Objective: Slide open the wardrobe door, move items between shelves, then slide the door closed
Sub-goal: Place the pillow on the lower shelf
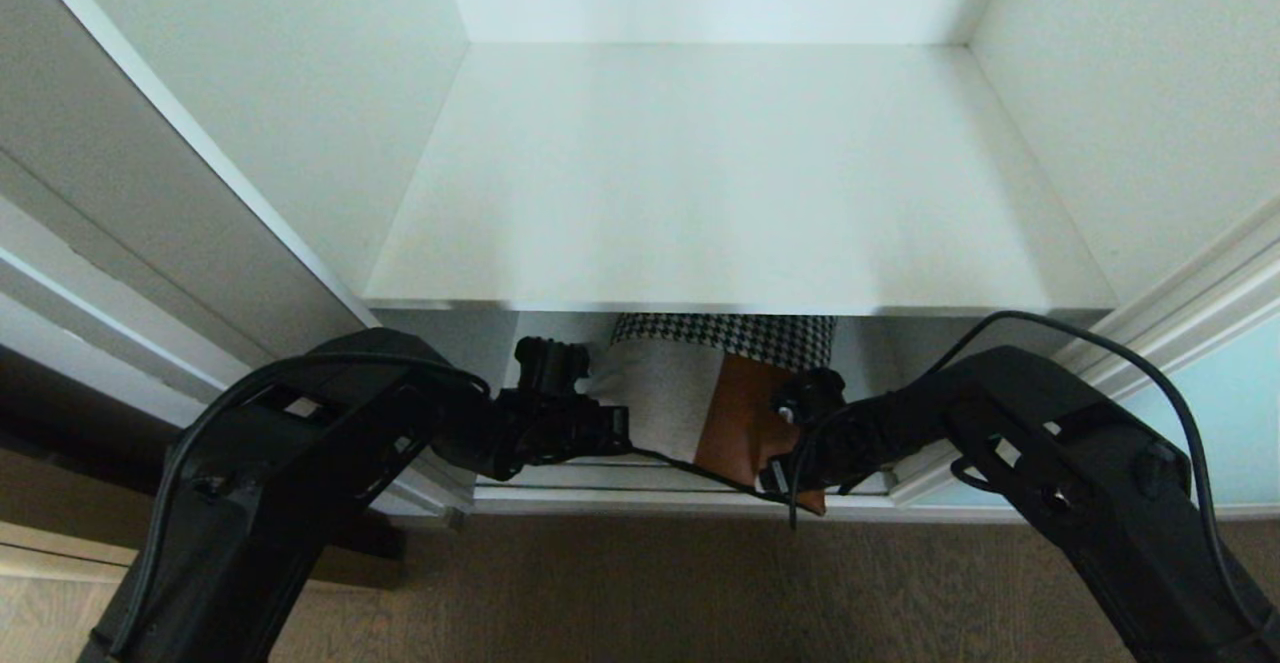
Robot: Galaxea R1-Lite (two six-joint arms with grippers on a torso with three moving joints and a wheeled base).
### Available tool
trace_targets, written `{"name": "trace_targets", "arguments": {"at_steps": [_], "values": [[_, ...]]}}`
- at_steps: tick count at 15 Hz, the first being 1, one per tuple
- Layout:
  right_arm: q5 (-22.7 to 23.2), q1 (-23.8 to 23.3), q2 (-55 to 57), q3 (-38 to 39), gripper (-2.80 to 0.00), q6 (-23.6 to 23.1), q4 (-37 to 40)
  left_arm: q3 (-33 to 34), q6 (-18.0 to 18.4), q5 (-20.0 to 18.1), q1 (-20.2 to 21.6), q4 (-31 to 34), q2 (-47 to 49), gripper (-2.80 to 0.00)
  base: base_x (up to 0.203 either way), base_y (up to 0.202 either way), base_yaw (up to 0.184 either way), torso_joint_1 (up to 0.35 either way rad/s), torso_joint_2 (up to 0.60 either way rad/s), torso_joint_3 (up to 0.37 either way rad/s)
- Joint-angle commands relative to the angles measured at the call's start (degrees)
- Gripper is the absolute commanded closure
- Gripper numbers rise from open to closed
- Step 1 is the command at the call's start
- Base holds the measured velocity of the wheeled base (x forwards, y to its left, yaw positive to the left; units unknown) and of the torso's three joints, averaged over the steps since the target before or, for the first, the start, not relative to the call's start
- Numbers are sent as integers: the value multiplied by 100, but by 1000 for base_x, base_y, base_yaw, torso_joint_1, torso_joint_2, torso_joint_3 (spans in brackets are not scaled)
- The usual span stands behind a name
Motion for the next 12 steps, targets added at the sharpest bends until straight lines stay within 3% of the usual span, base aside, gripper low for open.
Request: {"name": "trace_targets", "arguments": {"at_steps": [1, 3, 6, 12], "values": [[0, 5, 191, -317, -280, -59, 30, -20, -16, -8, 7, -30, 44, 0, 0, 0, 0, 0, 0, 0], [-16, 9, 380, -886, -280, -98, 151, -44, -25, -1, 7, -49, 44, 0, 0, 0, 0, 0, 0, 0], [-139, 3, 461, -952, -280, -405, -83, -100, -174, 27, 16, -85, 44, 0, 0, 0, 0, 0, 0, 0], [-1010, -127, 510, -959, -280, -960, -746, -117, -218, 53, 34, -119, 27, 0, 0, 0, 0, 0, 0, 0]]}}
